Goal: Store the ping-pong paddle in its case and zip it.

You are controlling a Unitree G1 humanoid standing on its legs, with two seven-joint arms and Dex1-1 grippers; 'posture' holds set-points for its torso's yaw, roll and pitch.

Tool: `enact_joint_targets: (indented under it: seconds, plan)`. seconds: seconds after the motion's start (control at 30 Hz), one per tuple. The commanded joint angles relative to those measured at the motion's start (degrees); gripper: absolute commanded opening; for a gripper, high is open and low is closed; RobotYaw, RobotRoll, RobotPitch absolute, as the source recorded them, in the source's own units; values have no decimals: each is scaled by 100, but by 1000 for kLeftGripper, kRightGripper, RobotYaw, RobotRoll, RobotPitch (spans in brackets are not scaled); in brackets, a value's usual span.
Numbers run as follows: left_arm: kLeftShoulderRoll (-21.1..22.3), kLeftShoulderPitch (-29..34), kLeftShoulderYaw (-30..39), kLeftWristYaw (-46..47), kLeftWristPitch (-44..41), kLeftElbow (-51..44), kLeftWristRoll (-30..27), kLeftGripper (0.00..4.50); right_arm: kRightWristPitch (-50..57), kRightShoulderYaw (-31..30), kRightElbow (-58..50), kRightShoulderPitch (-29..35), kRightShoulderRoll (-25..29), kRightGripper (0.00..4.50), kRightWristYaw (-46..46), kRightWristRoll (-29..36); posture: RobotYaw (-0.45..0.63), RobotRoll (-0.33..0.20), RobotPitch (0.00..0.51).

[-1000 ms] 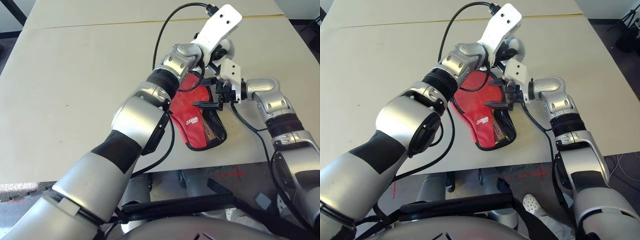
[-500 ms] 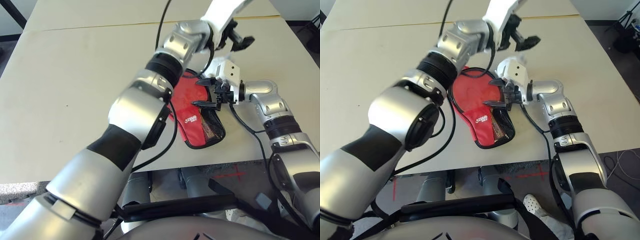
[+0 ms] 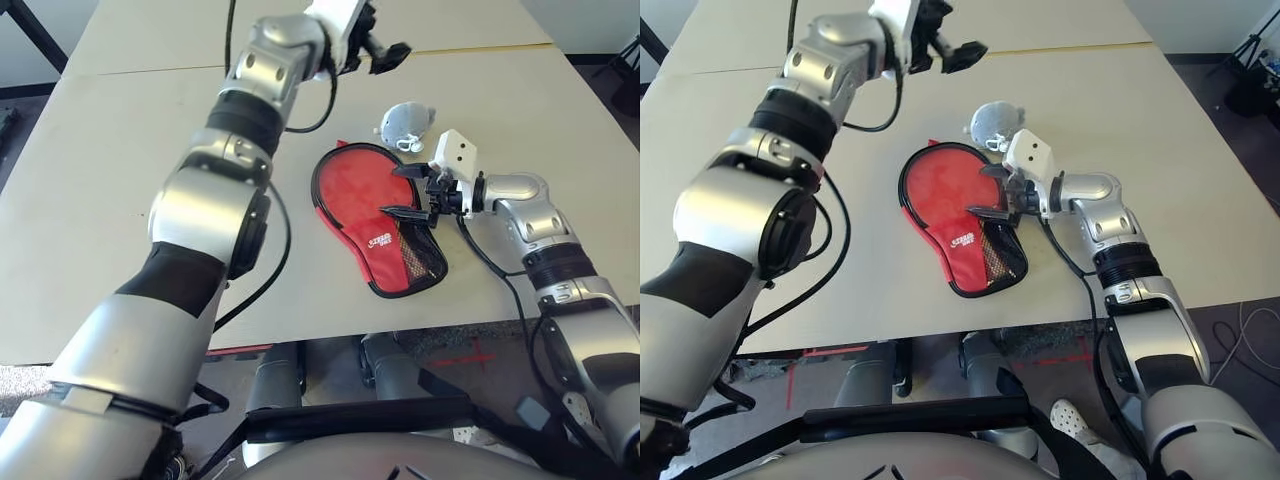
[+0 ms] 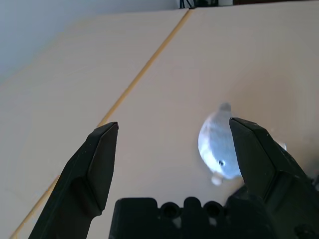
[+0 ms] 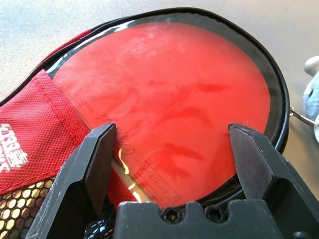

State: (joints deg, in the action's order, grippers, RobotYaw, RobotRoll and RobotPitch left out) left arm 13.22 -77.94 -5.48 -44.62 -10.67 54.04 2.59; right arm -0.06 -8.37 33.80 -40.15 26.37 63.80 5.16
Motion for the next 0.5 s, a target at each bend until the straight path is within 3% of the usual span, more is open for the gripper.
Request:
enact_joint_targets:
  seconds: [0.03, 0.1, 0.23, 0.5]
  plan:
    - [395, 1135, -399, -867, -653, -1576, -76, 4478, 231, -337, 112, 343, -91, 4500, 11, -258, -40, 0, 179]
    - [673, 1933, -655, -1312, -1015, -2636, -168, 4478, 259, -330, 87, 362, -99, 4500, -5, -253, -40, 0, 179]
    - [910, 2842, -882, -1607, -1598, -3997, -324, 4478, 278, -335, 58, 414, -102, 4500, -22, -255, -30, 0, 192]
    - [749, 3281, -1046, -1308, -2153, -4492, -388, 4478, 362, -327, -1, 431, -124, 4500, -33, -241, -33, 0, 200]
